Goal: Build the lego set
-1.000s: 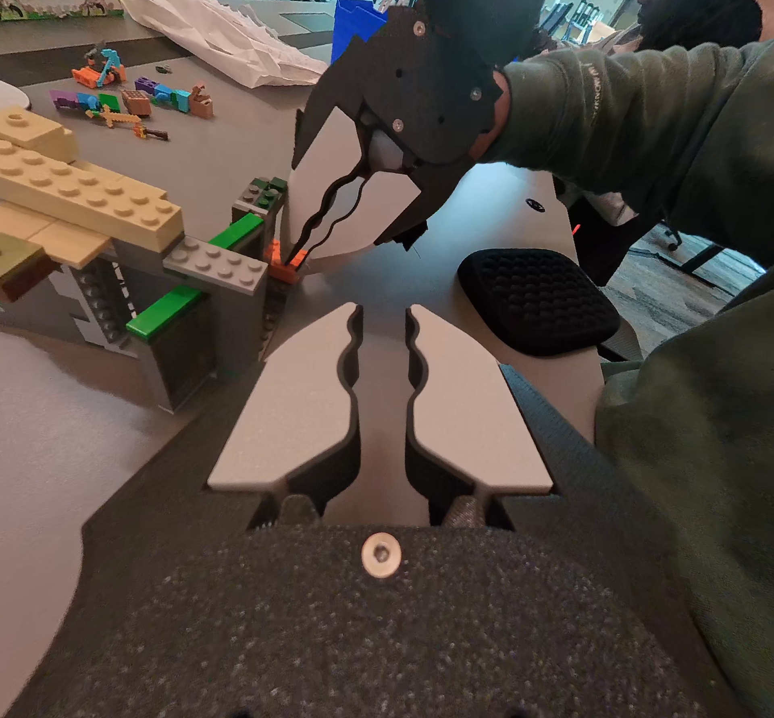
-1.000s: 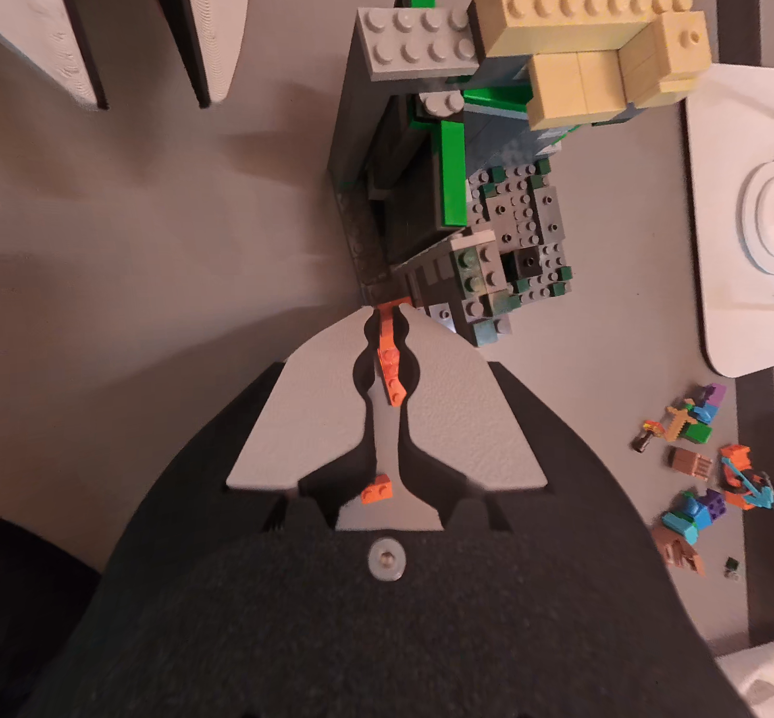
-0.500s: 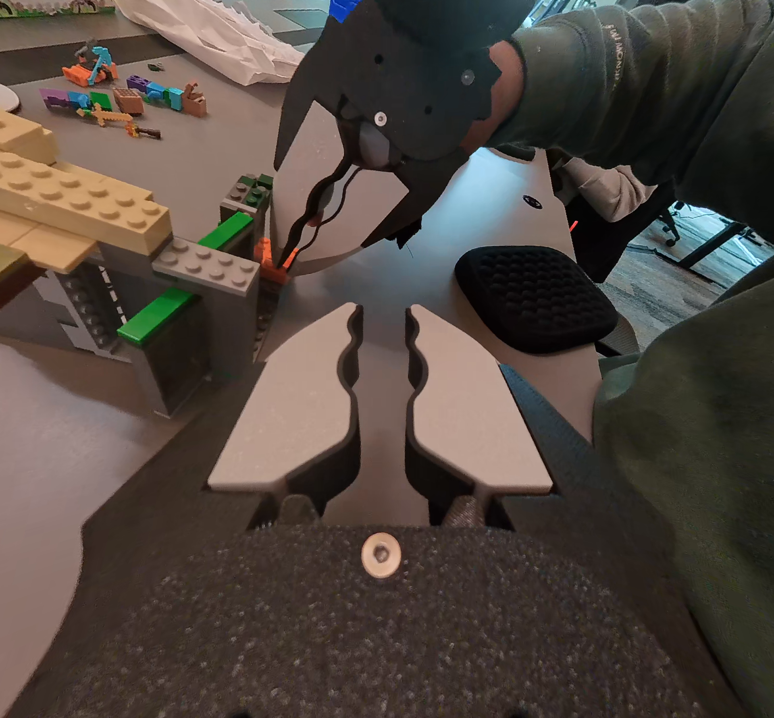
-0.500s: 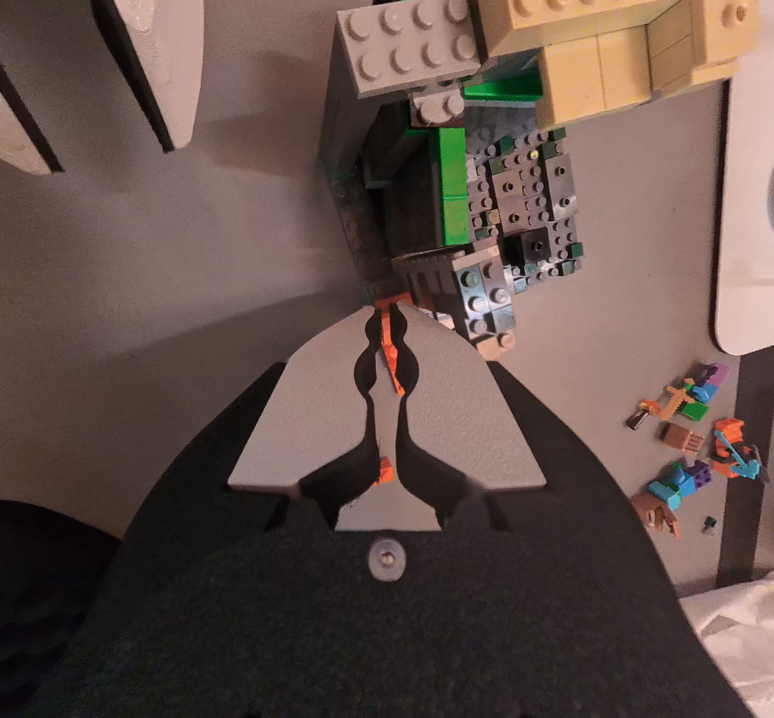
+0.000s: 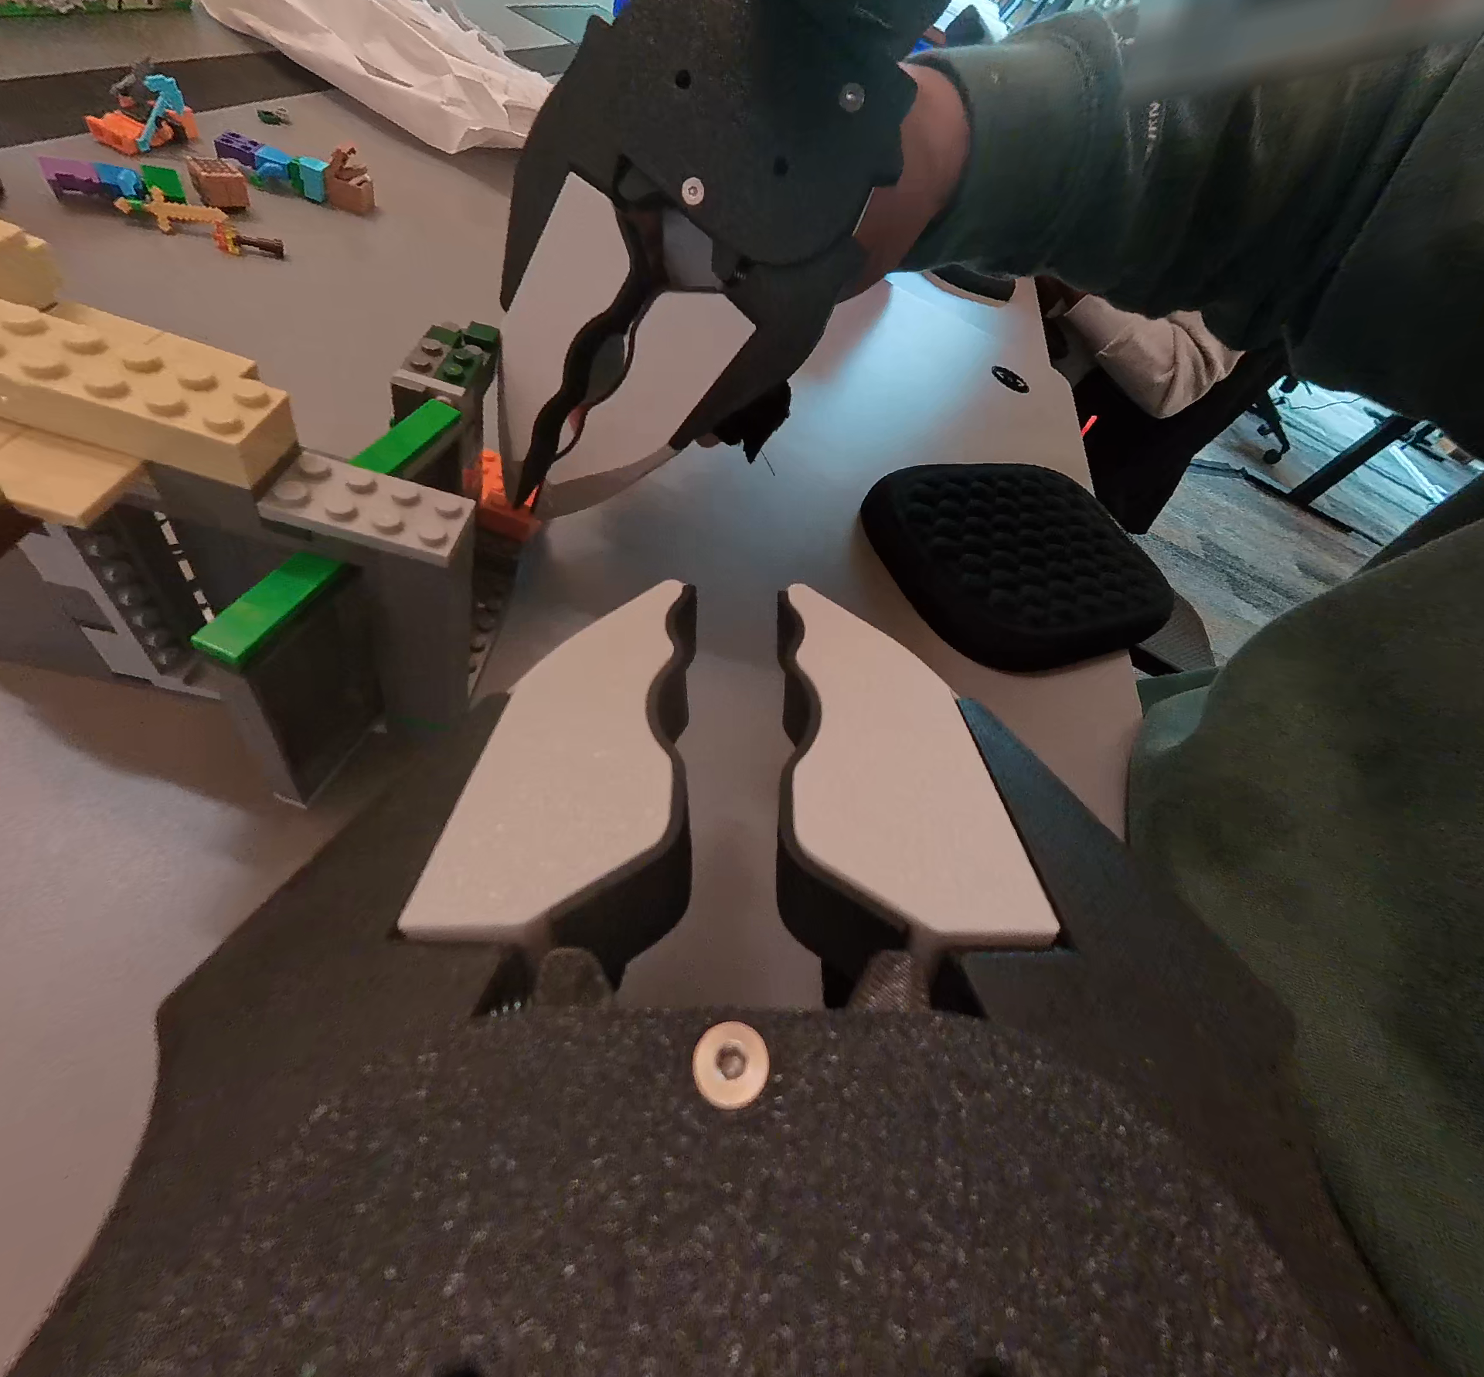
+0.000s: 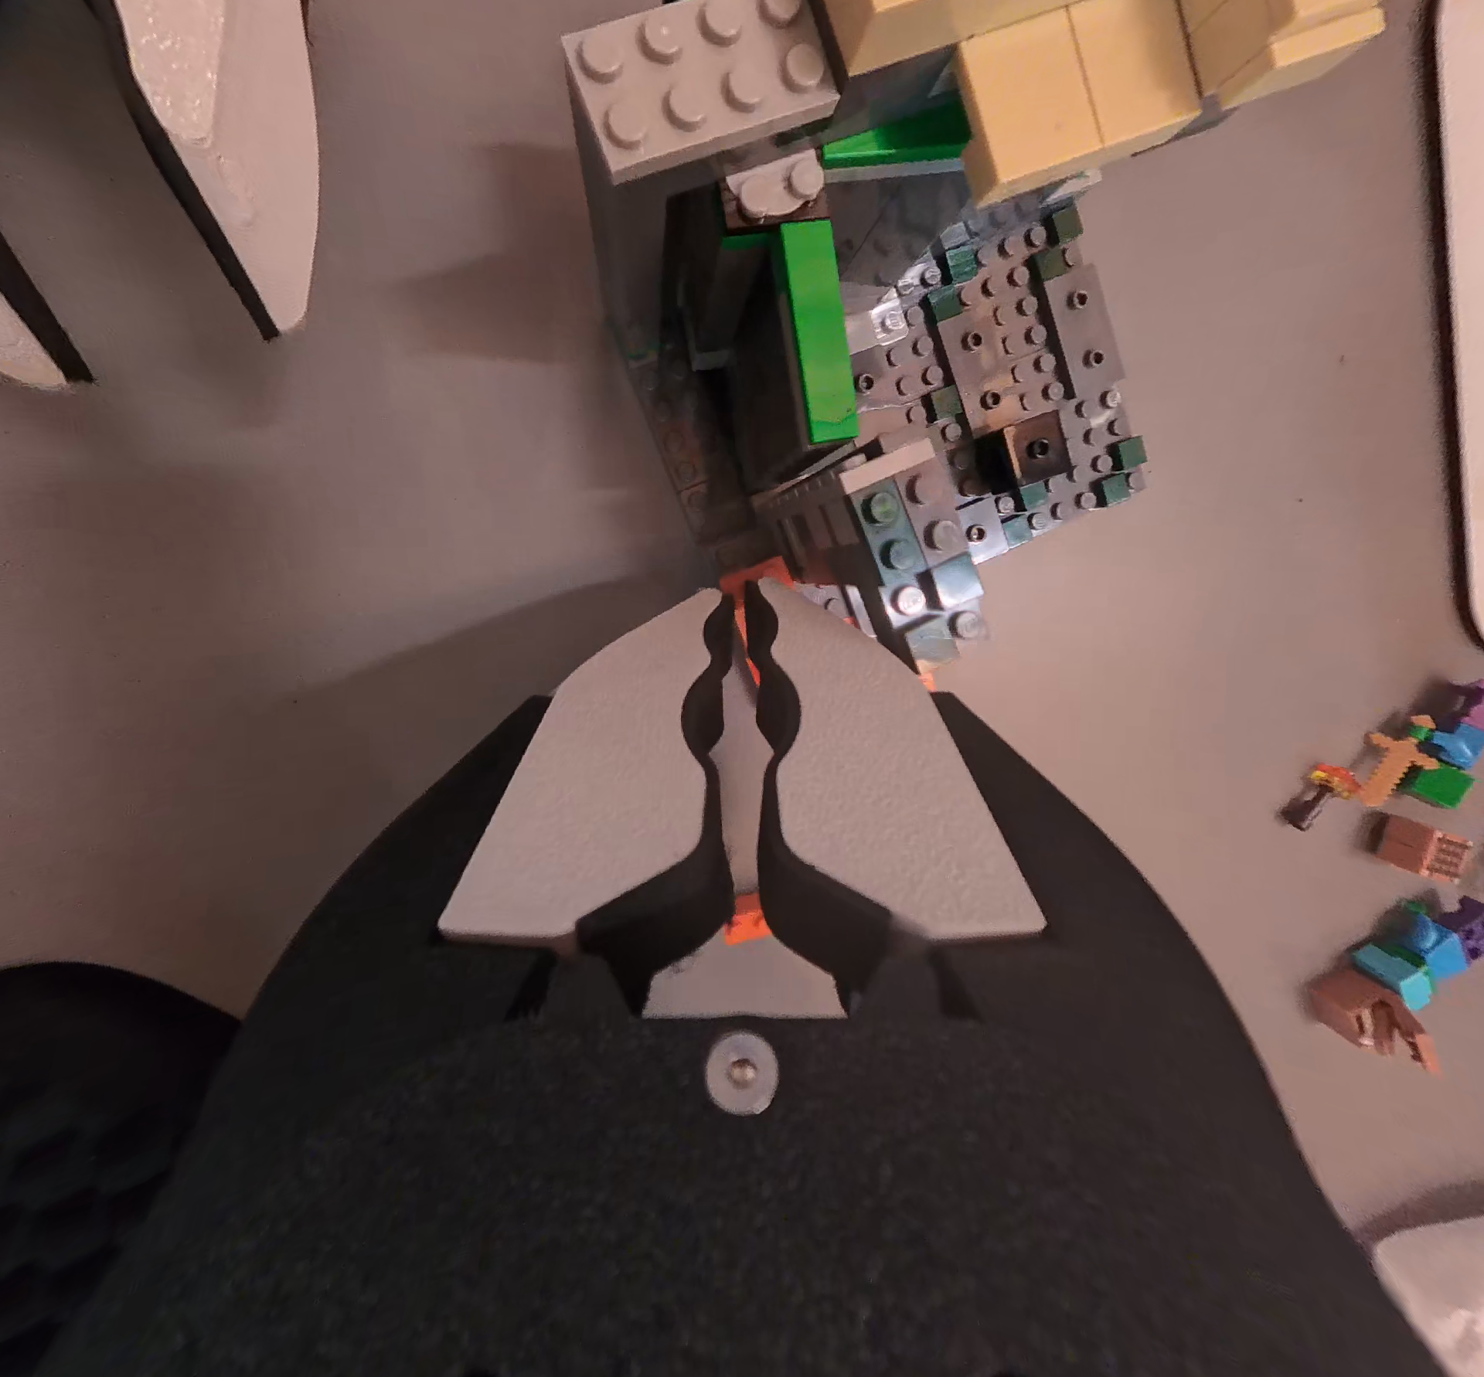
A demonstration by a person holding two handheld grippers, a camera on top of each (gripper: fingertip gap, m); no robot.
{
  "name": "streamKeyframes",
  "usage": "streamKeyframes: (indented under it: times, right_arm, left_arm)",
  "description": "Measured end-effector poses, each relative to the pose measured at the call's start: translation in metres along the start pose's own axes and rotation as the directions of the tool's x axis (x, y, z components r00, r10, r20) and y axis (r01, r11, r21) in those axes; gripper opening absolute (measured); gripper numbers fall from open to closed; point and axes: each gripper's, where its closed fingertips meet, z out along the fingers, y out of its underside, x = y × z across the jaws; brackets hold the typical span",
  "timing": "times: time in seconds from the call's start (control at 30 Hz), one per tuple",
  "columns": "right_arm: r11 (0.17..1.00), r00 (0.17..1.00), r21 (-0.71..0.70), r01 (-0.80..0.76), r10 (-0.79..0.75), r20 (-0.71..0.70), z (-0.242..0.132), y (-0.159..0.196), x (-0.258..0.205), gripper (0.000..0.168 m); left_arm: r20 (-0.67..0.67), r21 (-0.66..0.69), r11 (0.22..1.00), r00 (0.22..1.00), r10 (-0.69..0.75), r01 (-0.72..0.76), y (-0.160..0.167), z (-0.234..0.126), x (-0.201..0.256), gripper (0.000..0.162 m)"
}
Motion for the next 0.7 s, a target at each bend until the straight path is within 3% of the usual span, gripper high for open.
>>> streamKeyframes:
  times: [0.23,0.43,0.57,0.7]
  right_arm:
    - [0.979,0.985,0.119,-0.168,0.171,-0.014,-0.01,0.002,0.001,0.006]
    - [0.852,0.891,0.3,-0.428,0.453,-0.016,-0.014,-0.002,0.007,0.004]
    - [0.773,0.836,0.378,-0.51,0.549,0.004,-0.011,-0.006,0.006,0.001]
    - [0.778,0.827,0.375,-0.503,0.559,-0.05,-0.007,-0.002,0.007,0.004]
  left_arm:
    - [-0.01,-0.002,1.0,1.0,-0.003,0.003,0.001,0.0,0.001,0.019]
    - [0.009,0.013,1.0,1.0,0.018,-0.019,-0.004,-0.001,0.0,0.018]
    - [0.134,0.03,0.994,0.986,0.099,-0.104,-0.017,-0.012,-0.017,0.019]
    - [0.339,-0.029,0.966,0.907,0.252,-0.258,-0.03,-0.028,-0.049,0.028]
